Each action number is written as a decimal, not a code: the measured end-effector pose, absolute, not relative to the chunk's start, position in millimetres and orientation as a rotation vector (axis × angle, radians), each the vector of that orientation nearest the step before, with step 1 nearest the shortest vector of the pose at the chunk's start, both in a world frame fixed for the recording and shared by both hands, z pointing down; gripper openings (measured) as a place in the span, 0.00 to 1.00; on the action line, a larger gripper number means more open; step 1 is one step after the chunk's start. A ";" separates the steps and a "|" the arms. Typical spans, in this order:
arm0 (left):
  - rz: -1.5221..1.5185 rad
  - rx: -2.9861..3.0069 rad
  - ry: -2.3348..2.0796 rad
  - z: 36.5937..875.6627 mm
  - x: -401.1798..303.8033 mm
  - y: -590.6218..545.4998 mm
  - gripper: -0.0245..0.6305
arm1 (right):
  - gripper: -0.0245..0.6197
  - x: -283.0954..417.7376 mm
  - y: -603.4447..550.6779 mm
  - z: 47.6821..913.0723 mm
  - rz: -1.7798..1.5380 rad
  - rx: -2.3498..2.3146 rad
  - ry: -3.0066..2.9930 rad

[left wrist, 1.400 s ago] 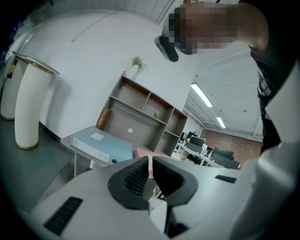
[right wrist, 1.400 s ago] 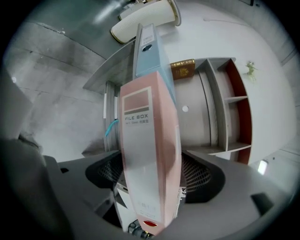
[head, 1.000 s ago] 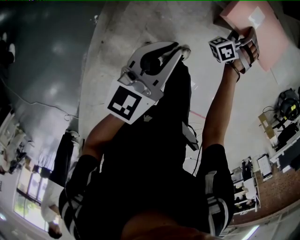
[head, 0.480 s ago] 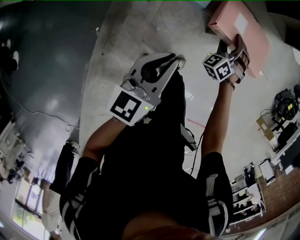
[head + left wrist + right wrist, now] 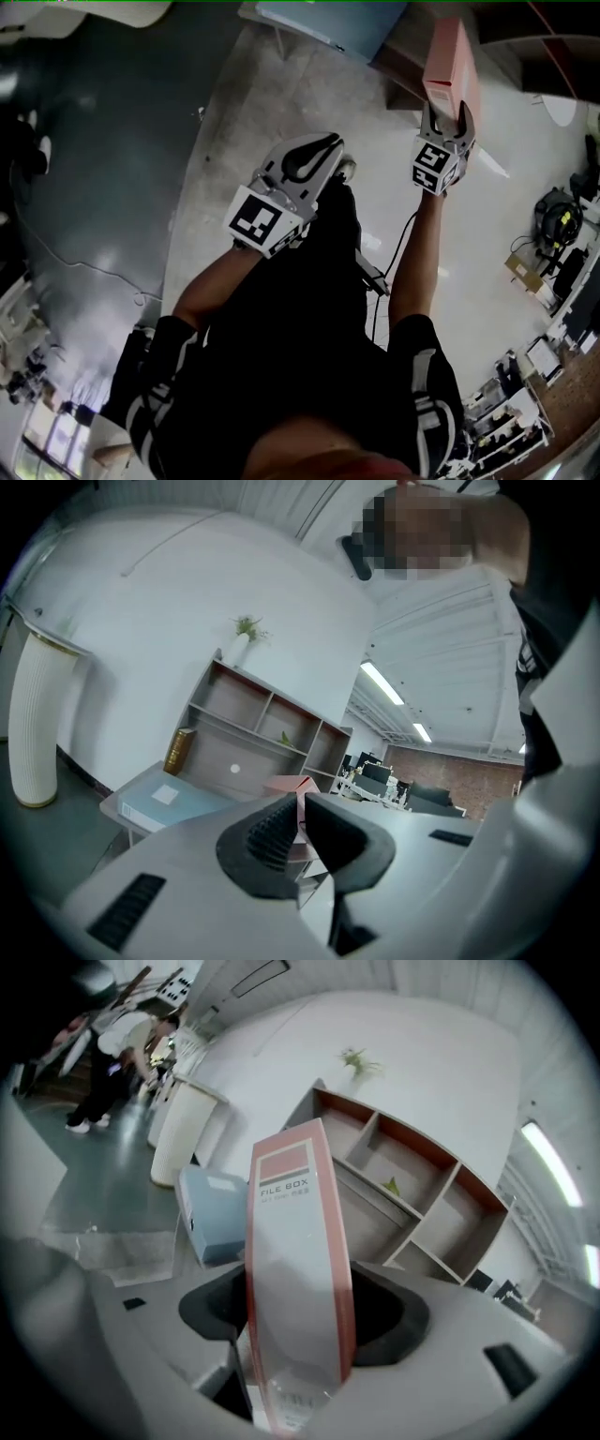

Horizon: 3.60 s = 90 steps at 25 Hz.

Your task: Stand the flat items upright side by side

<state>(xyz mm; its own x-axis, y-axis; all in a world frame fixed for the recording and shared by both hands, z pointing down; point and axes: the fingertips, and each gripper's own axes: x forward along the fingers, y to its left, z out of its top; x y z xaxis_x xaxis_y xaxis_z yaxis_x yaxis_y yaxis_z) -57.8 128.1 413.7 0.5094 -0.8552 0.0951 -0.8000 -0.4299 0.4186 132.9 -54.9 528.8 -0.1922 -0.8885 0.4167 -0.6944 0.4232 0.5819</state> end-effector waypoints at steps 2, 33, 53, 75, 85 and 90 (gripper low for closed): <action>-0.190 2.375 -1.359 399.6 -57.0 128.0 0.10 | 0.53 141.6 -55.6 511.9 -0.249 1.433 -2.017; -0.233 2.554 -1.253 294.8 50.3 0.1 0.10 | 0.52 240.2 -116.4 494.7 0.491 1.783 -2.181; -0.214 2.563 -1.216 296.4 92.8 -69.5 0.10 | 0.52 255.8 -181.0 504.9 0.455 1.797 -2.131; -0.157 2.542 -1.090 322.1 99.1 -199.7 0.10 | 0.51 260.8 -269.3 534.5 0.482 1.844 -2.021; -0.136 2.524 -1.073 332.5 97.7 -233.3 0.10 | 0.51 261.2 -301.6 536.9 0.457 1.861 -2.006; -0.129 2.520 -1.075 333.4 96.0 -239.8 0.10 | 0.52 259.0 -310.2 536.0 0.441 1.856 -2.008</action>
<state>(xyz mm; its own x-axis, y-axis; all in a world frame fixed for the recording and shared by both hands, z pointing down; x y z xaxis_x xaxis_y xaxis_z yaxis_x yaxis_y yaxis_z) 96.0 -239.8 333.4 0.7005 -0.7103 0.0693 -0.6738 -0.6262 0.3922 259.0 -310.2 536.0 -0.0644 -0.8806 0.4696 -0.9963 0.0838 0.0206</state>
